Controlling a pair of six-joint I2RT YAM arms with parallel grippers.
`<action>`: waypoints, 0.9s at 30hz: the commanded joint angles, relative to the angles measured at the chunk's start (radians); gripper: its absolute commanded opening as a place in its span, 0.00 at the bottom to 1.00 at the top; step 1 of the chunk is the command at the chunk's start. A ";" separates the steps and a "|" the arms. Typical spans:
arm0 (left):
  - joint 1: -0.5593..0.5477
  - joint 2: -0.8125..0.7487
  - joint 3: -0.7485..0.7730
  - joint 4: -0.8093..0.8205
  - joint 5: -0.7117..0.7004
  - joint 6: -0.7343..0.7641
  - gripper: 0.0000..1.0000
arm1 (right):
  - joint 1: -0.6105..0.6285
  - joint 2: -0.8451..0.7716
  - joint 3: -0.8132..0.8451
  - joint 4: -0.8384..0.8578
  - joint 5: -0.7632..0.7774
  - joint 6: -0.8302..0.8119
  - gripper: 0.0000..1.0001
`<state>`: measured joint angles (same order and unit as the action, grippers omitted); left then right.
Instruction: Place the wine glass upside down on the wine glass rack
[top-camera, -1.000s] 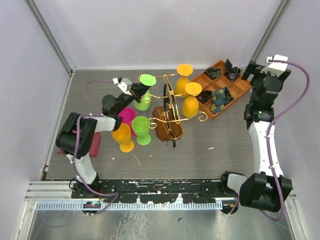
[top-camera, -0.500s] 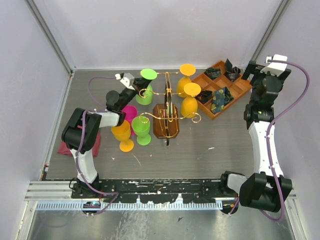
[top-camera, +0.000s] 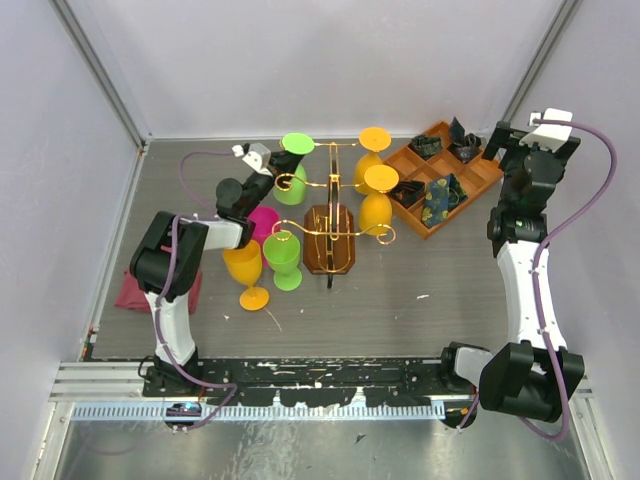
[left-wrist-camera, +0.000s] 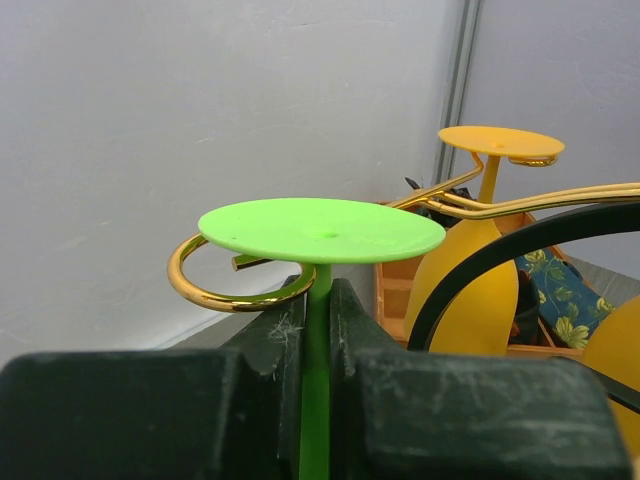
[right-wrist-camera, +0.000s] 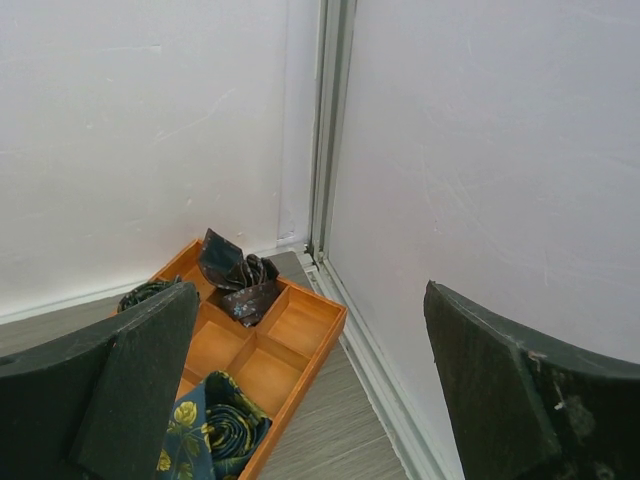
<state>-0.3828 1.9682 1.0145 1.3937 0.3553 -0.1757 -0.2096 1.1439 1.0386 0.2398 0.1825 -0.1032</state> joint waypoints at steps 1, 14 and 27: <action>0.008 0.027 0.036 0.039 -0.064 0.028 0.16 | 0.002 0.001 0.001 0.067 -0.008 -0.007 1.00; 0.013 -0.011 -0.009 0.039 -0.057 0.048 0.34 | 0.002 0.007 -0.001 0.069 -0.012 0.000 1.00; 0.015 -0.001 0.002 0.037 -0.075 0.055 0.04 | 0.003 0.002 0.001 0.066 -0.009 0.011 1.00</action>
<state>-0.3744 1.9682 1.0115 1.3914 0.3168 -0.1371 -0.2096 1.1530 1.0374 0.2405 0.1738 -0.0994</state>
